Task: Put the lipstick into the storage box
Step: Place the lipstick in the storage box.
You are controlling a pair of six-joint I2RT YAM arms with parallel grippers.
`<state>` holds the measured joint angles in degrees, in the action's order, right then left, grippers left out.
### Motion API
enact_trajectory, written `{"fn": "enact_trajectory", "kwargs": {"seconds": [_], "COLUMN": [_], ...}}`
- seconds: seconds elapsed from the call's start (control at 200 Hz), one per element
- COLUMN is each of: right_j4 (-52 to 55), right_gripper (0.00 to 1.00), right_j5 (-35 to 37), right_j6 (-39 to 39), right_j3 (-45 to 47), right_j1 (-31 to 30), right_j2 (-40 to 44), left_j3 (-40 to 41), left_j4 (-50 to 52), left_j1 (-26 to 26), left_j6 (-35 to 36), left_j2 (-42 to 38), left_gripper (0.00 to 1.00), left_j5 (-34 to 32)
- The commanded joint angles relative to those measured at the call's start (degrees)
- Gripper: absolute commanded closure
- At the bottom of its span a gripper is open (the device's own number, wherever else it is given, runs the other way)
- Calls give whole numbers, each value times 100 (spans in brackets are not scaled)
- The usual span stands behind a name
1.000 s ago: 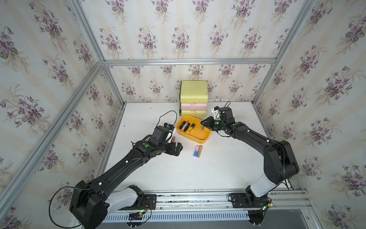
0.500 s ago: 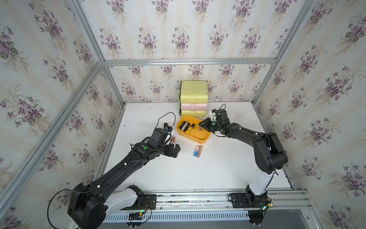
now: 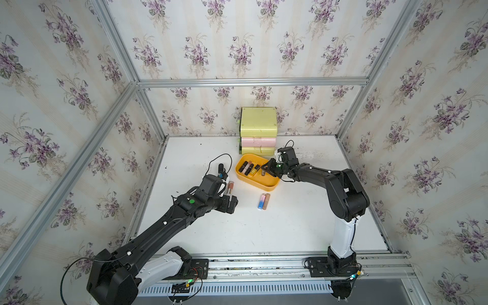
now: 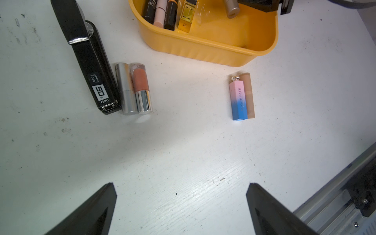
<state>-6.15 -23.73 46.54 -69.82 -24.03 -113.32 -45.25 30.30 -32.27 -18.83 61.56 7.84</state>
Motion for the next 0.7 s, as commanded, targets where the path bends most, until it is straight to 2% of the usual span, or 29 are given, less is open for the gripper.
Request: {"fn": "enact_trajectory", "kwargs": {"seconds": [0.0,0.45,0.694], "right_j4": [-43,130,48], "right_gripper": [76,72,66], "right_j5": [82,150,113], "right_j6": [30,13,39], "right_j3": [-131,-398,-434], "right_j1": [-18,-42,-43], "right_j2": [-132,-513,-612], "left_j3": [8,74,81], "left_j4": [44,139,189], "left_j1": [10,32,28], "left_j6": [57,24,-15], "left_j2": [-55,-231,-386], "left_gripper": [0,0,0], "left_j5": [-63,-140,-177]}}
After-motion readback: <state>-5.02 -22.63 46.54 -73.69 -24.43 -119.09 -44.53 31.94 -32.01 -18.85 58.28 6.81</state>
